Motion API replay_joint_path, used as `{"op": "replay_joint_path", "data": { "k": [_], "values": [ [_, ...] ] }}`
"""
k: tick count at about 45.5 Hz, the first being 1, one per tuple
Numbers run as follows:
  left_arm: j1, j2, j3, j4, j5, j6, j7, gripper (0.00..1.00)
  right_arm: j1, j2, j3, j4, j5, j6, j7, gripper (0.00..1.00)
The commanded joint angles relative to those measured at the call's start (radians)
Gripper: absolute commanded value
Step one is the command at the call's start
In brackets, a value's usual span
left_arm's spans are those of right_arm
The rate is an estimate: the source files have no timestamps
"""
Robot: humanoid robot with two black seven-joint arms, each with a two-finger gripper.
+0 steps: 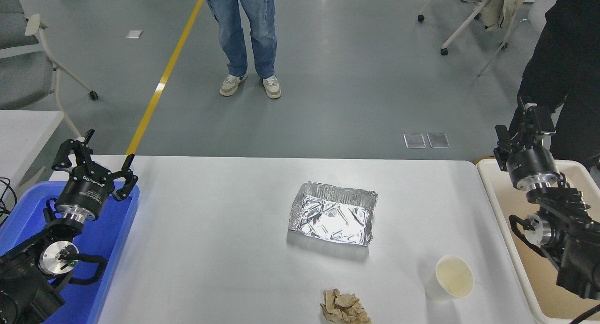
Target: Clean the table surface
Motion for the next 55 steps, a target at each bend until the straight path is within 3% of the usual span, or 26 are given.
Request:
{"op": "replay_joint_path", "data": {
  "k": [1,12,22,32,41,55],
  "values": [
    [0.0,0.0,0.0,0.0,0.0,-0.001,0.0,1.0,0.099,-0.118,-0.238,0.001,-0.008,0.083,-0.039,0.99],
    [0.0,0.0,0.0,0.0,0.0,-0.001,0.0,1.0,0.234,-0.186,-0.537,-0.007,-0.011,0.186,-0.177,0.99],
    [0.0,0.0,0.0,0.0,0.0,-0.001,0.0,1.0,0.388,-0.255,-0.698,-0.004,-0.095,0.249,-0.226,0.99],
    [0.0,0.0,0.0,0.0,0.0,-0.001,0.0,1.0,0.526,-0.357,-0.747,0.001,-0.175,0.476,-0.231,0.99],
    [0.0,0.0,0.0,0.0,0.0,-0.001,0.0,1.0,0.599,-0.362,-0.75,-0.004,-0.432,0.504,-0.228,0.98],
    [0.0,0.0,0.0,0.0,0.0,-0.001,0.0,1.0,0.685,-0.324,-0.752,0.038,-0.698,0.51,-0.228,0.98]
  ]
}}
